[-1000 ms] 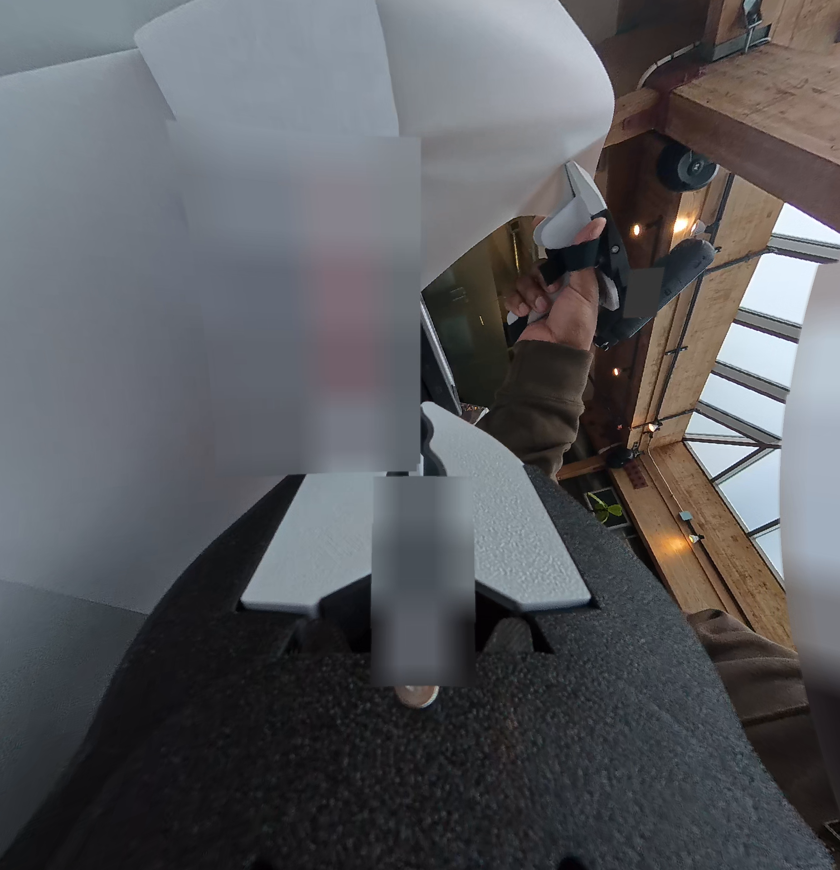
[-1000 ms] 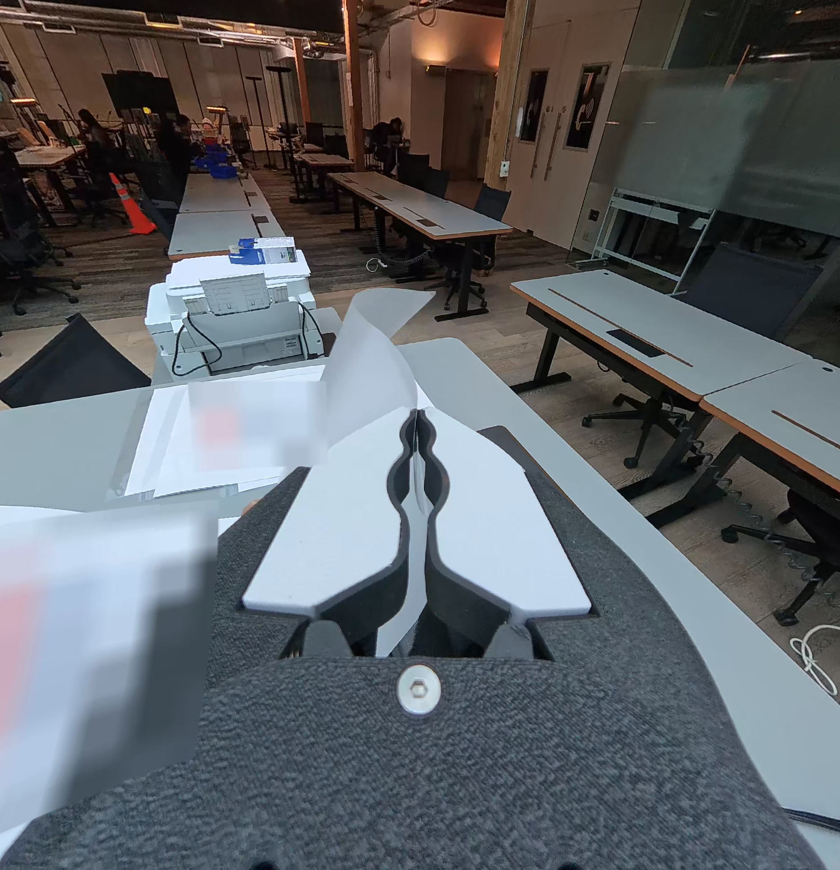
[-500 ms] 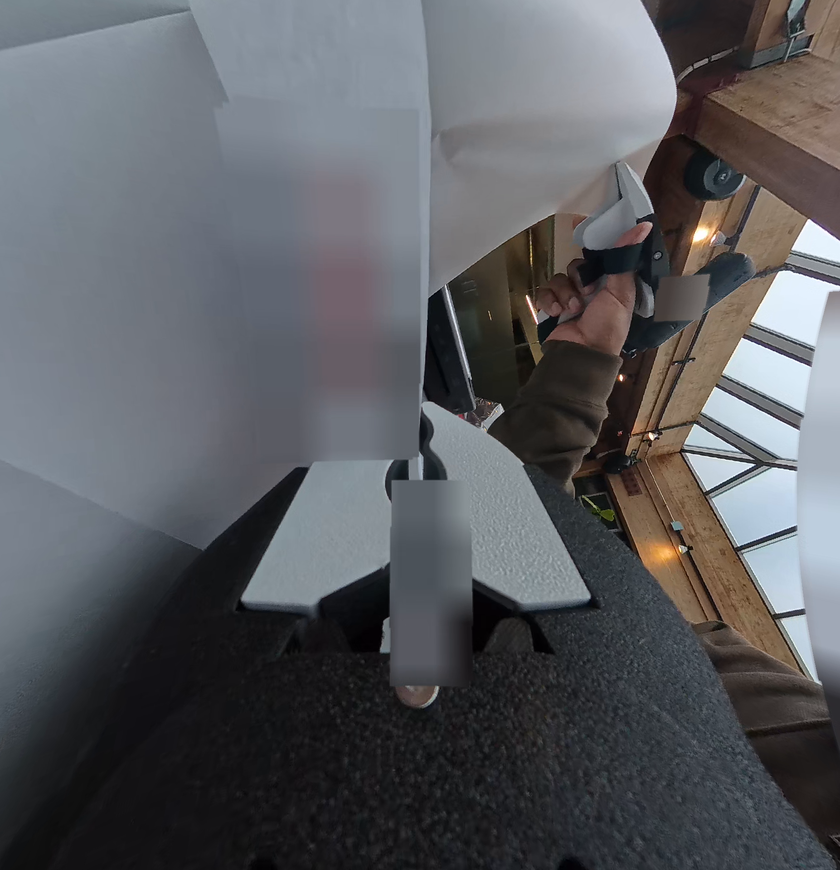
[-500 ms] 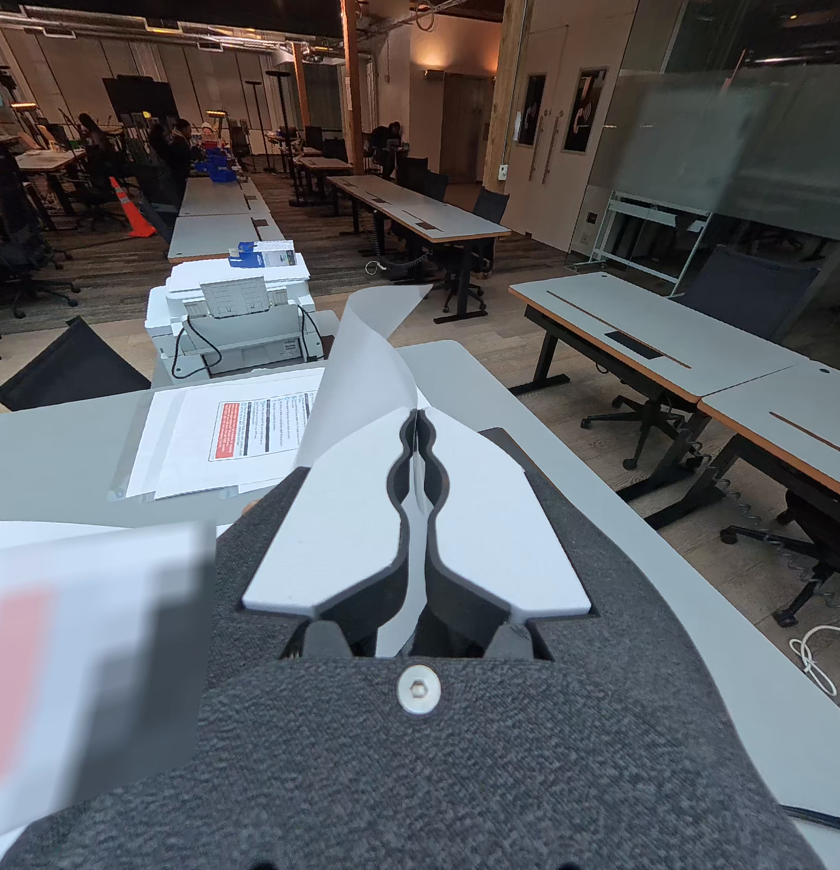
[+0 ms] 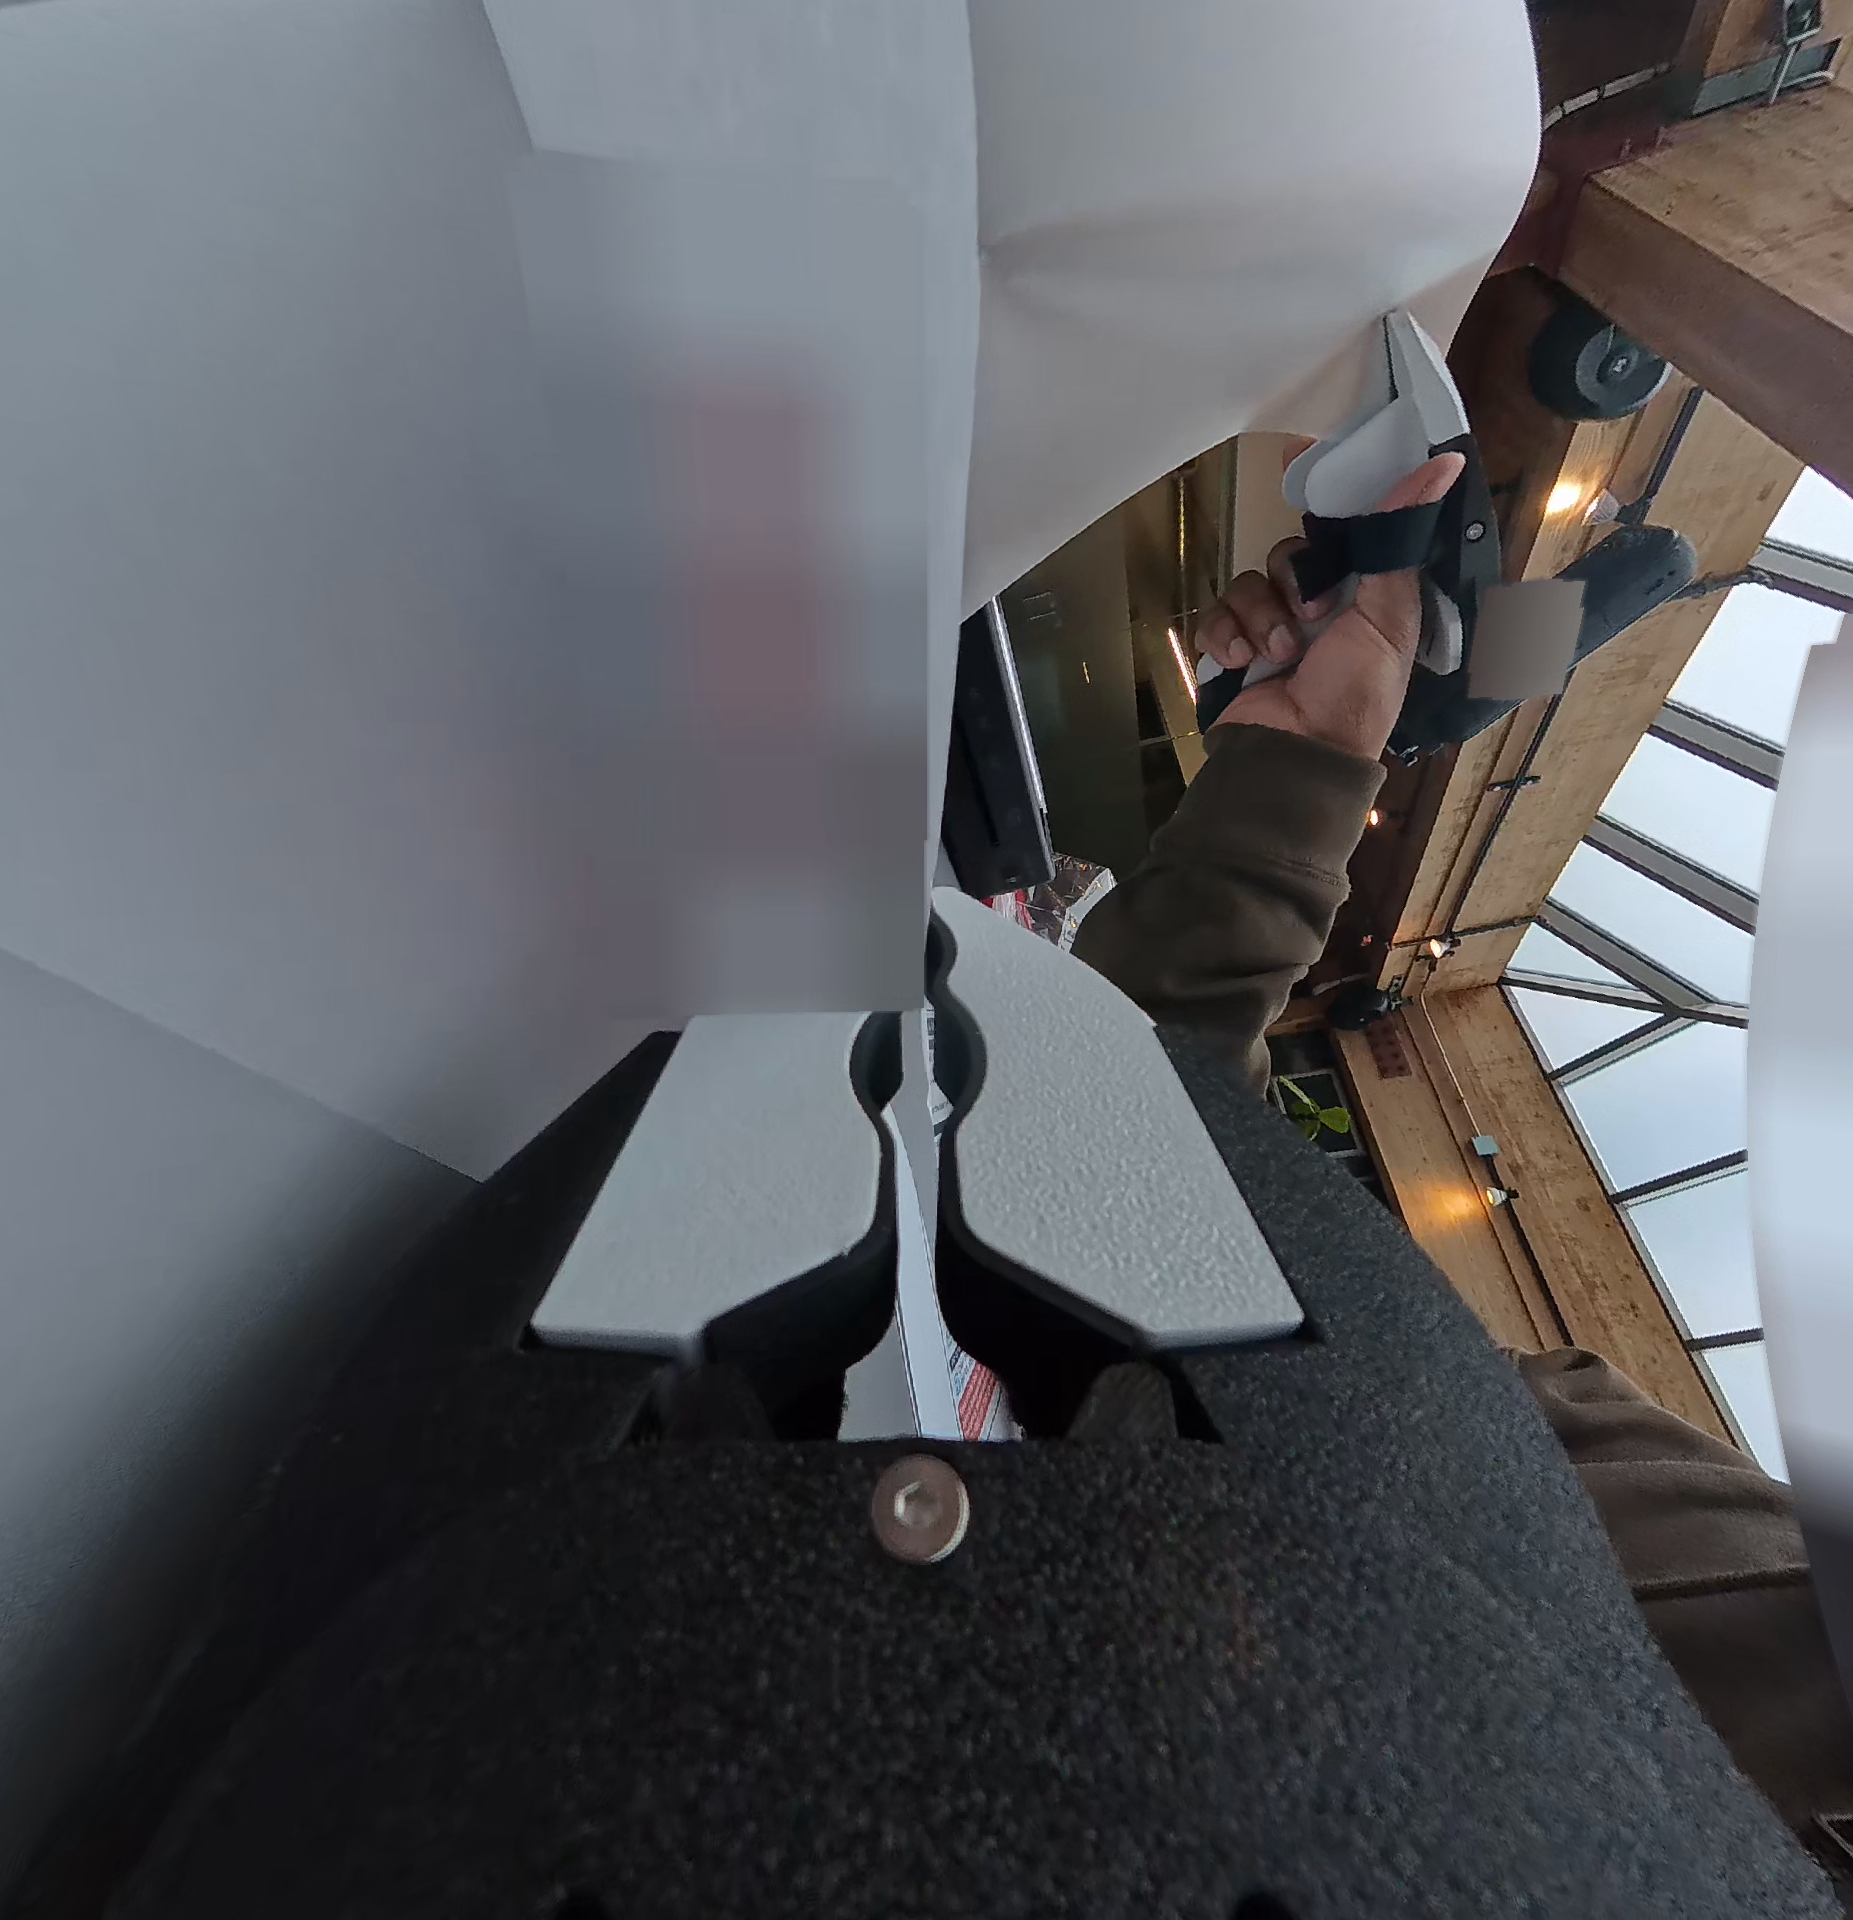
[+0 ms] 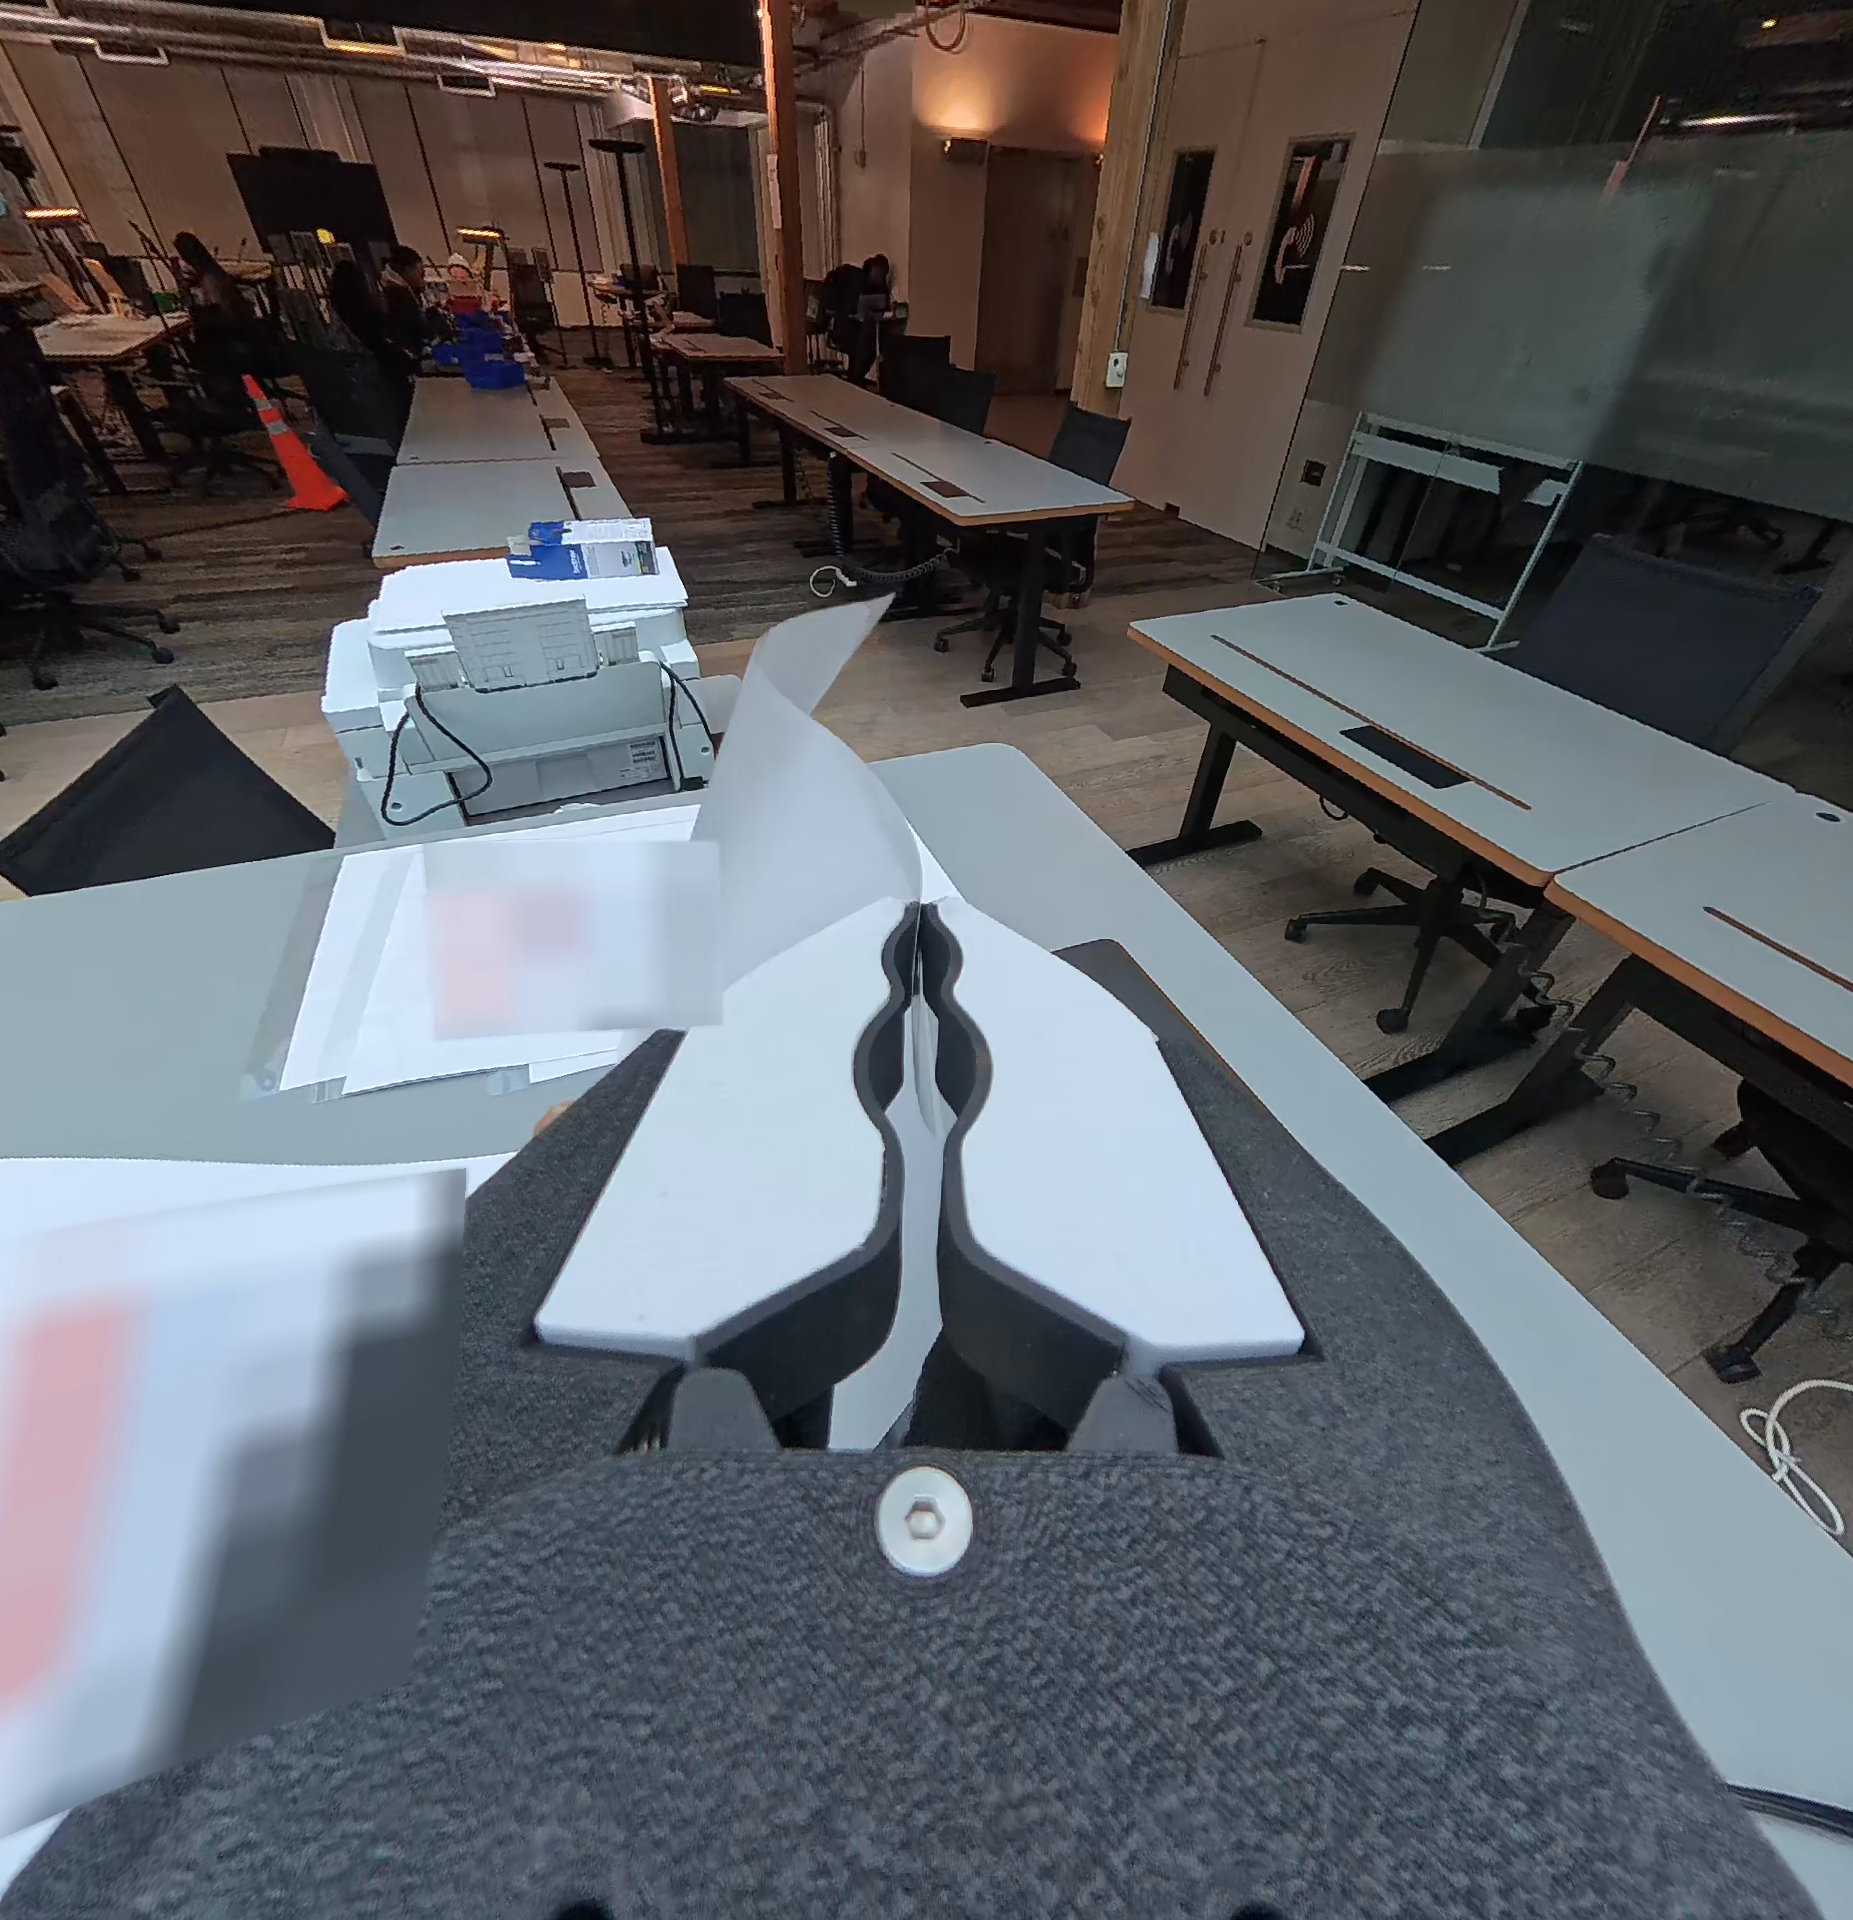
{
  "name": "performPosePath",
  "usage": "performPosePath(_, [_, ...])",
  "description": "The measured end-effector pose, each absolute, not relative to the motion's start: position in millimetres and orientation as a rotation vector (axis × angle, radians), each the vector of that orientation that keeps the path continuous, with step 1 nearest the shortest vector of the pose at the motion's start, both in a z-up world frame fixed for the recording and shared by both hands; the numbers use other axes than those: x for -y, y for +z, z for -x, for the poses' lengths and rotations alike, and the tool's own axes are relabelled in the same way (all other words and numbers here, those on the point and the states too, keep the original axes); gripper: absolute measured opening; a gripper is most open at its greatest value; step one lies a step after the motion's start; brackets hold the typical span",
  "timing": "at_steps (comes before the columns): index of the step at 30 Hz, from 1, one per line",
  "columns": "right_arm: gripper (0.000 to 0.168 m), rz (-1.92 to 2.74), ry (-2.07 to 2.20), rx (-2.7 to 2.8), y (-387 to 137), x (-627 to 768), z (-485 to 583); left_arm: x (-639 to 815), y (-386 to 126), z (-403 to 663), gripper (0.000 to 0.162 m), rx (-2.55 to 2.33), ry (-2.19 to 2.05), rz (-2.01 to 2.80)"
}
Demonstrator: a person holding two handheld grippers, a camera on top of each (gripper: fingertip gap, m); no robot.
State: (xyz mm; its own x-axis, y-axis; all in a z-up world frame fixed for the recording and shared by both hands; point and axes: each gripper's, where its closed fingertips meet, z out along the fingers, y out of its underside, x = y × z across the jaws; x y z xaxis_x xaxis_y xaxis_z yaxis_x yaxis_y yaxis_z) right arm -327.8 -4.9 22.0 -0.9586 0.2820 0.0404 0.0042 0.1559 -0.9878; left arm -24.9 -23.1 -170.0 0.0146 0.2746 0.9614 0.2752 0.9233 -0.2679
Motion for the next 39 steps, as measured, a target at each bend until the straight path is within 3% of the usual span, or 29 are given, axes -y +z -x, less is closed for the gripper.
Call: performPosePath(39, [0.0, 0.287, 1.9, 2.205, 24, 5, 329, 41, -149, 43, 0.0, 1.499, 0.186, 0.427])
